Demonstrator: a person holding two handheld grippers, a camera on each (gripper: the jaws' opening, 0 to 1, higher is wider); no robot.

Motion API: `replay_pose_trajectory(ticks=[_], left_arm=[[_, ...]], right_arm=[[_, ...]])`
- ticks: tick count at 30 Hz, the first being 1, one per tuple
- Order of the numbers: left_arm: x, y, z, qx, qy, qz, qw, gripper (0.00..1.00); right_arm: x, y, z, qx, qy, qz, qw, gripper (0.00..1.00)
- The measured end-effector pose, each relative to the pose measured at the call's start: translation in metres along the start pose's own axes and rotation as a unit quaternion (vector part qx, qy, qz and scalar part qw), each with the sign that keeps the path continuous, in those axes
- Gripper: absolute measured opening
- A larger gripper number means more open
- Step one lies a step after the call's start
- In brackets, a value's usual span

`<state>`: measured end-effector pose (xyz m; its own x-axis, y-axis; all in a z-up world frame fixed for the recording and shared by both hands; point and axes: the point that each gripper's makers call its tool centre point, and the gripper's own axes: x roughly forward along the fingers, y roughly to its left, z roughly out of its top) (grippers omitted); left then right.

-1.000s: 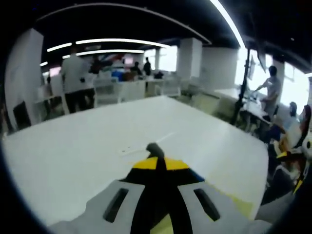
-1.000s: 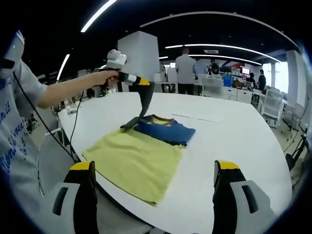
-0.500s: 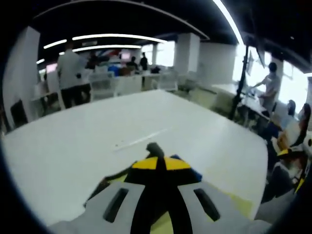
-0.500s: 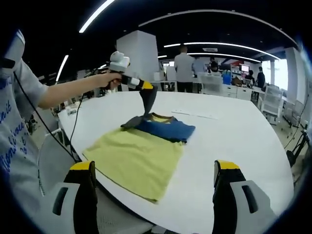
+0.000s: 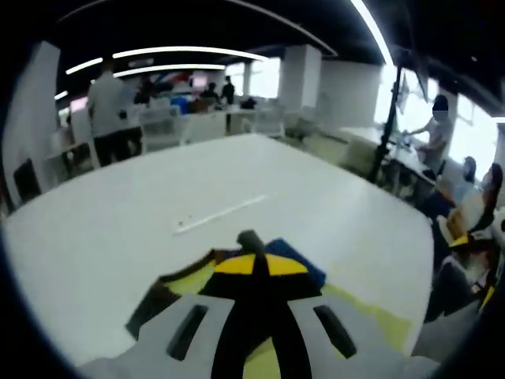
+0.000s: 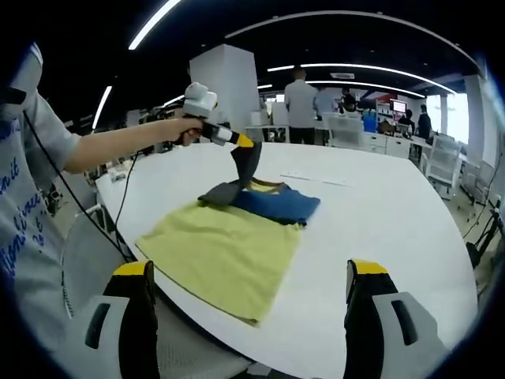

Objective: Fold the garment on the visible template until the final outline fits inside the template.

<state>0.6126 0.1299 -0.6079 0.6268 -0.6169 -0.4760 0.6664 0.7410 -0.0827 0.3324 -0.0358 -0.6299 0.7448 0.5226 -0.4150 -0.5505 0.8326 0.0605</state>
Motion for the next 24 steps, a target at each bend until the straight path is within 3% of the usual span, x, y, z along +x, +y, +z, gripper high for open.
replay_pose_trajectory(ticks=[7, 24], left_arm=[[0.009, -0.005, -0.006, -0.004, 0.005, -0.005, 1.0, 0.0], [0.035, -0.019, -0.038, -0.005, 0.042, -0.019, 0.9989, 0.0]], right_arm=[[0.002, -0.001, 0.0, 0.001, 0.001, -0.002, 1.0, 1.0], [0.002, 0.001, -0.01, 0.012, 0.008, 0.001, 0.9999, 1.0]])
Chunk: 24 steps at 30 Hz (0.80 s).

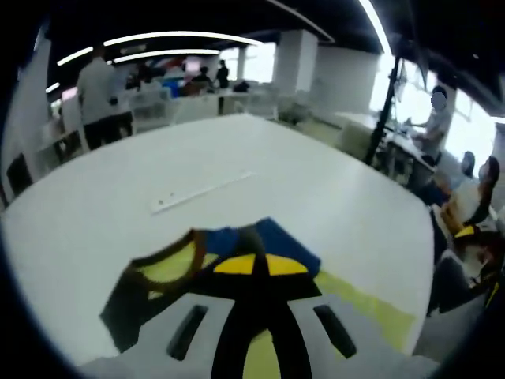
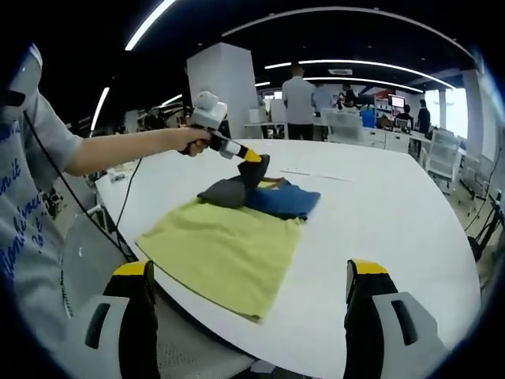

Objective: Fold the garment on the visible template until the final outline fits inside the template.

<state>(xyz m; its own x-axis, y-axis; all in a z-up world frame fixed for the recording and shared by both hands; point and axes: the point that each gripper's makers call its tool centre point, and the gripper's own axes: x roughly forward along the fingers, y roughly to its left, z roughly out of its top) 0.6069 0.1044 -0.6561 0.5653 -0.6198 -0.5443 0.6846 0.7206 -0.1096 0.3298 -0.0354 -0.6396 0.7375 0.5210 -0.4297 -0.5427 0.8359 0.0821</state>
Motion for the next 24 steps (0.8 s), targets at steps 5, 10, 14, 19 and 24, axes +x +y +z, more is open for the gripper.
replay_pose_trajectory(ticks=[5, 10, 14, 19, 24], left_arm=[[0.005, -0.005, -0.004, 0.003, 0.007, -0.004, 1.0, 0.0], [0.011, -0.01, -0.011, 0.011, 0.018, -0.006, 0.9998, 0.0], [0.016, -0.013, -0.013, 0.012, 0.022, -0.01, 0.9997, 0.0], [0.022, -0.017, -0.016, 0.011, 0.027, -0.013, 0.9995, 0.0], [0.027, -0.022, -0.02, 0.012, 0.034, -0.017, 0.9992, 0.0]], right_arm=[[0.002, 0.0, -0.001, 0.0, 0.002, 0.0, 1.0, 1.0], [0.003, -0.001, -0.001, -0.001, 0.002, 0.002, 1.0, 1.0], [0.004, -0.001, -0.001, 0.001, 0.002, 0.003, 1.0, 1.0], [0.002, -0.003, -0.002, 0.003, 0.003, 0.001, 1.0, 1.0], [0.001, -0.005, -0.005, 0.006, 0.004, -0.003, 1.0, 1.0]])
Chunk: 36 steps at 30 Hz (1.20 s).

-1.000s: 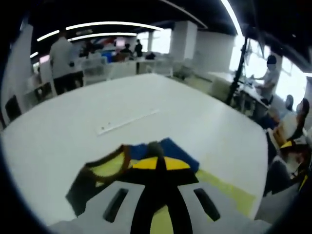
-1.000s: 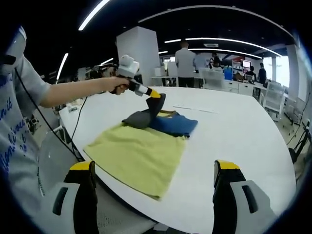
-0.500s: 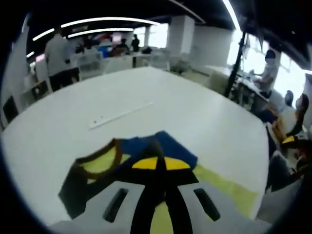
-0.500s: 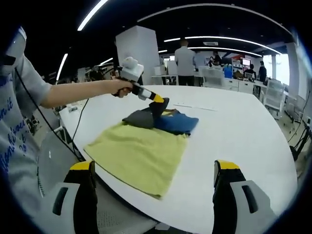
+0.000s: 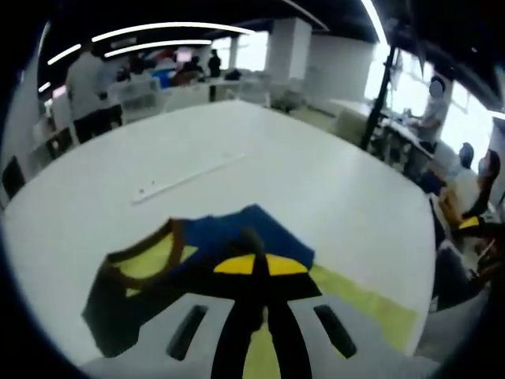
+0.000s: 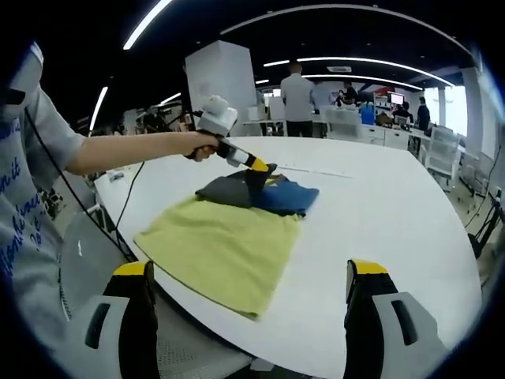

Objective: Fold the garment on the visible template until the final outline fits inside the template.

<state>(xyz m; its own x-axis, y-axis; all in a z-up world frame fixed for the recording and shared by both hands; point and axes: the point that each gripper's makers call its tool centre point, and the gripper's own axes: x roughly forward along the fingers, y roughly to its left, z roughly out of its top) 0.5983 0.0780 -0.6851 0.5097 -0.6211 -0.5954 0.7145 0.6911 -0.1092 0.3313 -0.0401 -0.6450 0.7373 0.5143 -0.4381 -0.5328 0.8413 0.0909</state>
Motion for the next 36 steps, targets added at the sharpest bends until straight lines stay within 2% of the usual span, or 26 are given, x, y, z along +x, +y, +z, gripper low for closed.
replay_pose_trajectory(ticks=[8, 19, 31, 34, 36], left_arm=[[0.009, 0.001, -0.001, 0.003, -0.001, 0.009, 1.0, 0.0], [0.022, -0.001, -0.008, -0.002, 0.008, 0.005, 1.0, 0.0], [0.035, -0.003, -0.011, -0.006, 0.003, 0.012, 0.9999, 0.0], [0.037, -0.005, -0.015, -0.015, 0.004, 0.013, 0.9998, 0.0], [0.035, -0.014, -0.018, -0.019, 0.005, 0.013, 0.9997, 0.0]], right_arm=[[0.002, 0.001, -0.003, 0.006, 0.0, 0.002, 1.0, 1.0], [0.008, -0.001, -0.004, 0.01, 0.004, 0.009, 0.9999, 1.0], [0.014, 0.001, -0.008, 0.014, 0.01, 0.019, 0.9997, 1.0], [0.014, 0.001, -0.01, 0.017, 0.011, 0.019, 0.9996, 1.0], [0.014, 0.001, -0.011, 0.019, 0.01, 0.019, 0.9996, 1.0]])
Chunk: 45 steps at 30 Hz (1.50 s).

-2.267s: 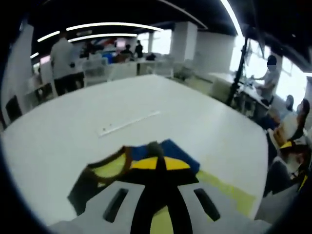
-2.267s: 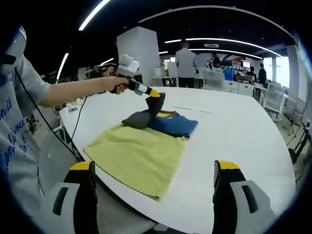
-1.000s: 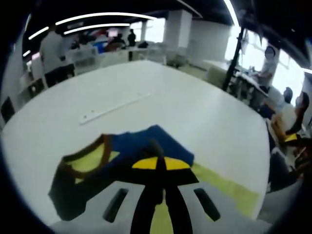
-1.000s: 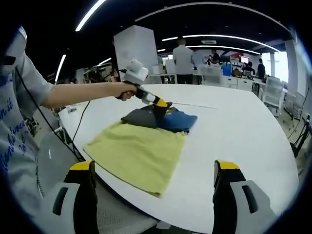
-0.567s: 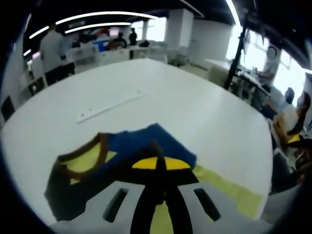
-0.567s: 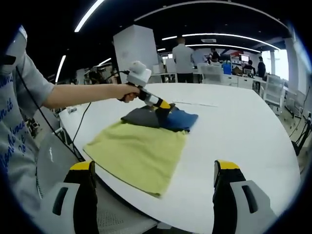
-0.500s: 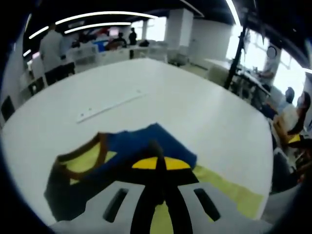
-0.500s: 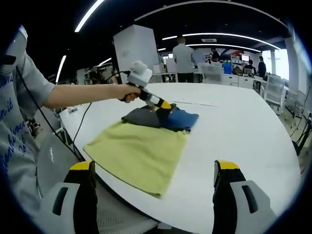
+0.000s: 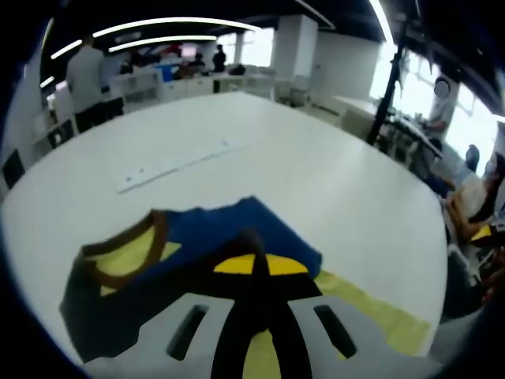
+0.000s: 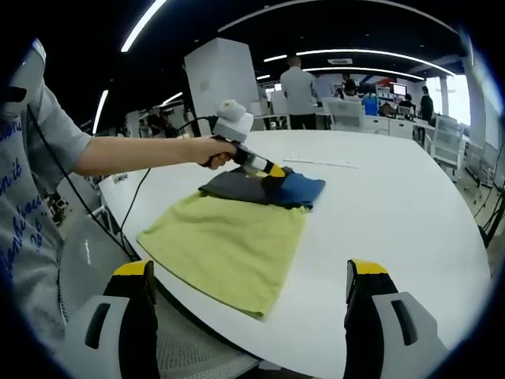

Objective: Fold the garment on the visible template until the final outline fits inside the template.

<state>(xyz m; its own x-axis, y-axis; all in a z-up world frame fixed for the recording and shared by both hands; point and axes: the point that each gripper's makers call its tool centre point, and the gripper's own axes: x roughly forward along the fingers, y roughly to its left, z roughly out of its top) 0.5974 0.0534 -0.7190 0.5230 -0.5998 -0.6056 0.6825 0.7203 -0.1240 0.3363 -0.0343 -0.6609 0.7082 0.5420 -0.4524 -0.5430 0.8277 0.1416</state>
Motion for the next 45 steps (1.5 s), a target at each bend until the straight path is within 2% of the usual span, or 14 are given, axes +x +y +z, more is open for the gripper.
replay_pose_trajectory(ticks=[15, 24, 41, 45], left_arm=[[0.0, -0.011, -0.012, 0.001, 0.009, -0.001, 1.0, 0.0], [0.003, -0.008, -0.009, 0.005, 0.004, -0.004, 1.0, 0.02], [0.002, -0.017, -0.008, -0.003, 0.0, -0.017, 0.9999, 0.13], [0.002, -0.014, -0.008, -0.001, -0.002, -0.007, 1.0, 0.15]], right_arm=[[0.004, 0.002, -0.005, 0.006, 0.004, 0.004, 1.0, 1.0], [0.004, 0.001, -0.006, 0.008, 0.006, 0.004, 0.9999, 1.0], [0.004, 0.002, -0.005, 0.006, 0.005, 0.005, 1.0, 1.0], [0.004, 0.003, -0.004, 0.006, 0.004, 0.005, 1.0, 1.0]])
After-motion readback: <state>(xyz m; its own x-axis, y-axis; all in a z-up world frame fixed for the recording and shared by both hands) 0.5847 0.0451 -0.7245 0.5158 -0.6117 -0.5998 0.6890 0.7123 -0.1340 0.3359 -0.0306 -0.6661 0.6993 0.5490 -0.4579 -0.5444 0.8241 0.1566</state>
